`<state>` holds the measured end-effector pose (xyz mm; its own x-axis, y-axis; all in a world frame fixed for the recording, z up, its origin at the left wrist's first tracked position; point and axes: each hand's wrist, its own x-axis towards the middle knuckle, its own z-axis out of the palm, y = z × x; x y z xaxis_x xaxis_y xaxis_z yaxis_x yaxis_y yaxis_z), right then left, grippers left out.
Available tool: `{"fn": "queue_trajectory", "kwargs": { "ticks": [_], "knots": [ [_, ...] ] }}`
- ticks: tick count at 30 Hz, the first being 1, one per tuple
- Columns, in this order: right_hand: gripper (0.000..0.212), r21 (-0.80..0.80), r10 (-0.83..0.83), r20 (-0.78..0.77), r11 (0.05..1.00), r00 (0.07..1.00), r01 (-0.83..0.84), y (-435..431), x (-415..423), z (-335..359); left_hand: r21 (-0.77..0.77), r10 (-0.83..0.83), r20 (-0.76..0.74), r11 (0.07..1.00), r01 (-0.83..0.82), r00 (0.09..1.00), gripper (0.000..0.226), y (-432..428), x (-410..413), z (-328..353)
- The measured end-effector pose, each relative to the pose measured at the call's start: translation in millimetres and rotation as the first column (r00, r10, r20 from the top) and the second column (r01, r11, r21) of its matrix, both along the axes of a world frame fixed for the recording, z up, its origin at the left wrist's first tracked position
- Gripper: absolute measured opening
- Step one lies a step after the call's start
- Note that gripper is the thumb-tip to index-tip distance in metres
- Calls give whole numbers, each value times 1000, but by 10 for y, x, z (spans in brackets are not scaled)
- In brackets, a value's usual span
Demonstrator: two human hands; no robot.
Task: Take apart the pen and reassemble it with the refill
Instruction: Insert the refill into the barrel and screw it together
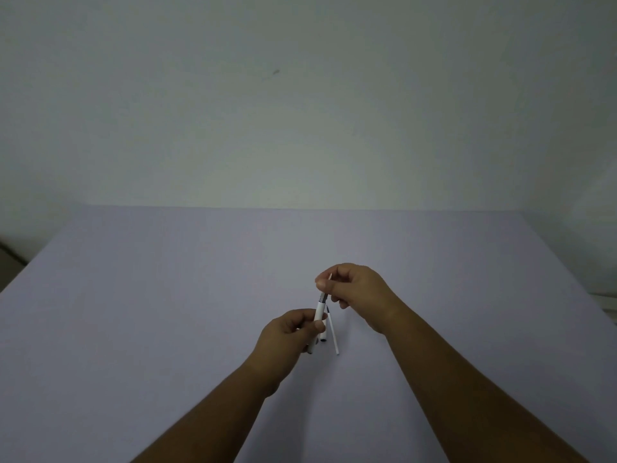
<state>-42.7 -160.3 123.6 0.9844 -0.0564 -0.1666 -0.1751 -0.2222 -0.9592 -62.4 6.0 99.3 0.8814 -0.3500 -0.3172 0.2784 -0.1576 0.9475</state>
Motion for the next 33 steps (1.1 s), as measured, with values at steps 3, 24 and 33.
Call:
{"fn": "queue_trajectory", "kwargs": {
  "ticks": [3, 24, 33],
  "knots": [
    [16, -116, -22, -16, 993, 1000, 20, 8, 10, 5, -4, -2, 4, 1000, 2, 1000, 18, 0, 3, 7],
    [30, -58, -3, -104, 998, 995, -3, 63, -2, 19, -42, 15, -78, 999, -18, 997, 8, -17, 94, -26],
    [31, -69, -12, -77, 998, 997, 7, 86, 9, 36, -34, 7, -93, 999, -11, 996, 11, -20, 126, -61]
  ]
}}
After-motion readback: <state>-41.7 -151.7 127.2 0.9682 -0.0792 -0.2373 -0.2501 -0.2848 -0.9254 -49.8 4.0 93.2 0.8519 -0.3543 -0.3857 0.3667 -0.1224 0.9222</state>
